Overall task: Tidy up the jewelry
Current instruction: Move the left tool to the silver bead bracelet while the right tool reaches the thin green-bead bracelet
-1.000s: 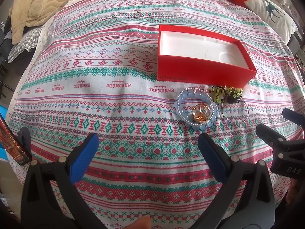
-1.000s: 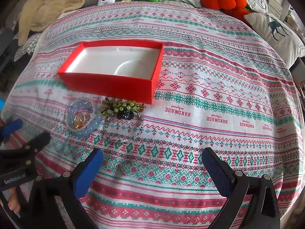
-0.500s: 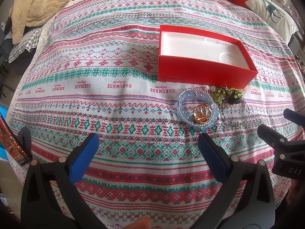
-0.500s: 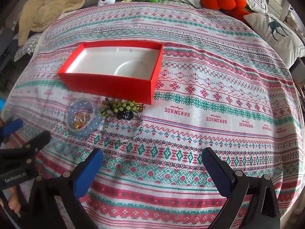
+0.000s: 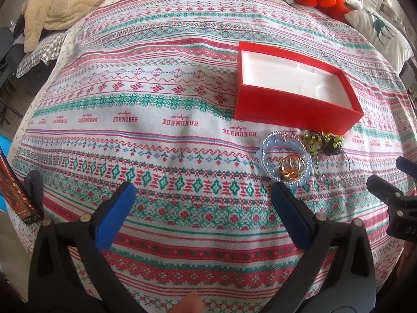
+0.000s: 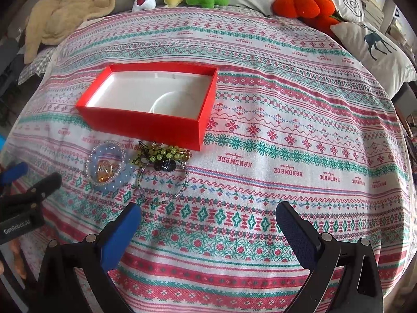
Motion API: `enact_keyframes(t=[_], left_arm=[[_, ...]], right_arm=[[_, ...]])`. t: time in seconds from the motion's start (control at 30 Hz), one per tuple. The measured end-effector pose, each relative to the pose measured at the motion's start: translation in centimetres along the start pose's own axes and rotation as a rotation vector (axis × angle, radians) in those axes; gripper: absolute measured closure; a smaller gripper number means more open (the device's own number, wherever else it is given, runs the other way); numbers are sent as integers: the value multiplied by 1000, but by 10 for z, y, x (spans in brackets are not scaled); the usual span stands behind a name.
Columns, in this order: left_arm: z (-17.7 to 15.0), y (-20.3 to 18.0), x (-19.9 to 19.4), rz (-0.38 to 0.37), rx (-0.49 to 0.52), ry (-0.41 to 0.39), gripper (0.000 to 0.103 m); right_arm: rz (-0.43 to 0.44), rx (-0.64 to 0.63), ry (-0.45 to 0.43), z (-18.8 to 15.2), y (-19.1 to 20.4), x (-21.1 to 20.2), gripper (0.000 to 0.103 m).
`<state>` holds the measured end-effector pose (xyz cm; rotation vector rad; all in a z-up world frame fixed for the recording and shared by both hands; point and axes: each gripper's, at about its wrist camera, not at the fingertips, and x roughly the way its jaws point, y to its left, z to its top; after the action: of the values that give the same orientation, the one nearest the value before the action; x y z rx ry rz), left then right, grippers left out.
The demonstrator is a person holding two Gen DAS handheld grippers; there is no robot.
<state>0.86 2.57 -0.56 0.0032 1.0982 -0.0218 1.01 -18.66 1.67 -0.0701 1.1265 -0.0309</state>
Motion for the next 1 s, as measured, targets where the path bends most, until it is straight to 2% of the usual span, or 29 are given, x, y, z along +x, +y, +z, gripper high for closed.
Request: enact_keyframes(t=[0.2, 0.27, 0.37, 0.43, 0.53, 0.6, 0.67, 0.87, 1.0], left_arm=[[12, 7, 11, -124, -38, 56, 0], [16, 12, 13, -198, -87, 69, 2], [19, 14, 14, -273, -112, 71, 6], [20, 13, 12, -307, -93, 50, 6], [19, 6, 14, -309, -34, 27, 10], [18, 4, 17, -314, -12, 29, 18], [16, 3, 19, -324, 5, 31, 21], [10, 2, 17, -320, 96, -20, 22], [9, 1, 18, -315, 128, -35, 22]], right_arm=[[27, 5, 28, 9, -5, 9, 0], [42, 0, 32, 13, -6, 11, 0], [76, 6, 28, 18, -9, 13, 0], [108, 13, 26, 18, -10, 15, 0], [159, -5, 29, 15, -4, 20, 0], [180, -33, 22, 11, 3, 24, 0], [198, -75, 15, 7, 12, 29, 1], [181, -184, -33, -2, 31, 44, 8], [170, -222, -34, -3, 41, 55, 12]])
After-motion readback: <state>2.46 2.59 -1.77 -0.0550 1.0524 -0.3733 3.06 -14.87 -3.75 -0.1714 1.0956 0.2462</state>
